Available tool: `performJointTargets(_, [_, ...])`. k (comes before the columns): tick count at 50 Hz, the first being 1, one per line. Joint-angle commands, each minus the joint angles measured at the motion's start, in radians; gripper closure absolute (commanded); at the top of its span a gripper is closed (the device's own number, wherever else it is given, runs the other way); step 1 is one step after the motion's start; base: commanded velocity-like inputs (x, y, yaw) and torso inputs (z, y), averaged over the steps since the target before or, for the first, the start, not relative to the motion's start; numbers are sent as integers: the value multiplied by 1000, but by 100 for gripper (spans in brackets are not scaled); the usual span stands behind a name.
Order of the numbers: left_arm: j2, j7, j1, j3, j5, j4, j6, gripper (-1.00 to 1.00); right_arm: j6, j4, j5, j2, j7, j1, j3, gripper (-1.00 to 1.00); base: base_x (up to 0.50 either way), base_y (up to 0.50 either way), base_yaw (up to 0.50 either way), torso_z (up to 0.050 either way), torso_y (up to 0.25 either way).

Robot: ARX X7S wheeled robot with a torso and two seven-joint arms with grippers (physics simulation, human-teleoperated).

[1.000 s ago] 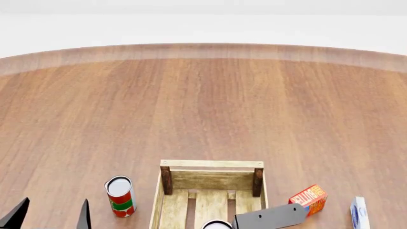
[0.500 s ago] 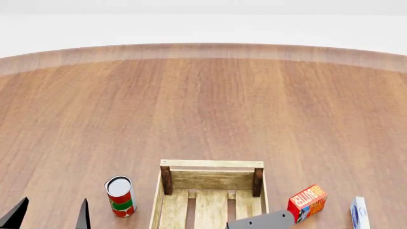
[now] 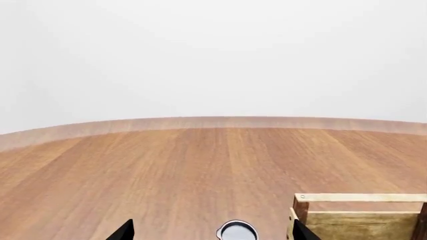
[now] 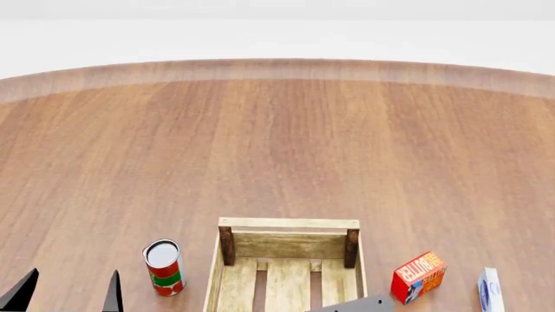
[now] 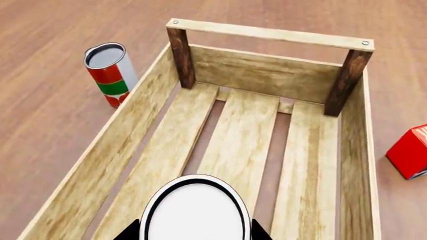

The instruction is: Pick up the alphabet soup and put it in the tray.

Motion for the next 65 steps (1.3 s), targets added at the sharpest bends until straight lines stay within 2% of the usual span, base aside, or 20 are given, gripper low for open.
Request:
performJointTargets(1, [-3,-4,0,3,-3,2,0,-100,-10,5,-19,-2,-15,6,-7,100,0,0,0,0,0])
performJointTargets(28, [-11,-14,-2,7,-10,4,3,-100,-20,20,-17,0,-29,11,-26,100,0,0,0,0,0])
performJointTargets(29, [-11,-14,-2,7,-11,4,3,-100,-19,19,-16,-1,-21,10,-21,-100,0,0,0,0,0])
performJointTargets(41, [-14,-18,-1,11,-12,5,5,-100,-6,-3,1,3,-5,10,-9,-100,0,0,0,0,0])
performJointTargets(53, [-18,-34,1,15,7,21,18,-100,-3,-122,48,28,39,-36,49,-100,0,0,0,0,0])
performJointTargets(61, [-27,-49,8,8,7,68,14,-100,-93,-220,17,49,51,-88,69,-100,0,0,0,0,0])
performJointTargets(65, [-32,-57,12,1,-2,100,6,-100,-189,-257,-62,63,56,-118,57,-100,0,0,0,0,0])
